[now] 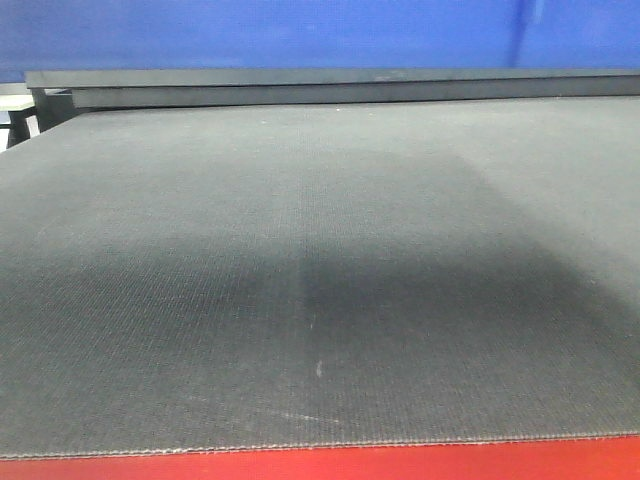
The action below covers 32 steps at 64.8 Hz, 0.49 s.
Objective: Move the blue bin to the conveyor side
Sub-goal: 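Carry the blue bin over the grey conveyor belt on the red table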
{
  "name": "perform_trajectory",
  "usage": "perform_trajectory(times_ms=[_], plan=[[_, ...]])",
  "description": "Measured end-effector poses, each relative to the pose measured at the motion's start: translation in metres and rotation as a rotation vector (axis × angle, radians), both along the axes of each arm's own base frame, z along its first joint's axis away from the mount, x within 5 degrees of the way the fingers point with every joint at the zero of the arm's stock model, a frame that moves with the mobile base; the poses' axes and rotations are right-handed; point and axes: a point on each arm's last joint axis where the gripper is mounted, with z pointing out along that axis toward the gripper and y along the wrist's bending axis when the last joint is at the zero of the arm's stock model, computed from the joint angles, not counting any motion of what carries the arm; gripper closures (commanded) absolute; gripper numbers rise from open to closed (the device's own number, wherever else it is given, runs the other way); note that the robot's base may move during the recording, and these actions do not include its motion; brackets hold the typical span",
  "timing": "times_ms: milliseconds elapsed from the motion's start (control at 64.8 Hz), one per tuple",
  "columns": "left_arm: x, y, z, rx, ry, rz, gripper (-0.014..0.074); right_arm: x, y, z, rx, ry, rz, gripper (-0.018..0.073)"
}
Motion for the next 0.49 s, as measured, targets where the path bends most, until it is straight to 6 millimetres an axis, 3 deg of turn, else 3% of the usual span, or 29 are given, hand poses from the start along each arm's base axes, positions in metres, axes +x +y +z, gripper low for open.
perform_trajectory(times_ms=[494], plan=[[0.0035, -0.0014, -0.0018, 0.001, 0.002, -0.007, 0.0612, 0.0009, 0.0013, -0.0012, 0.006, 0.007, 0.004, 0.0634]])
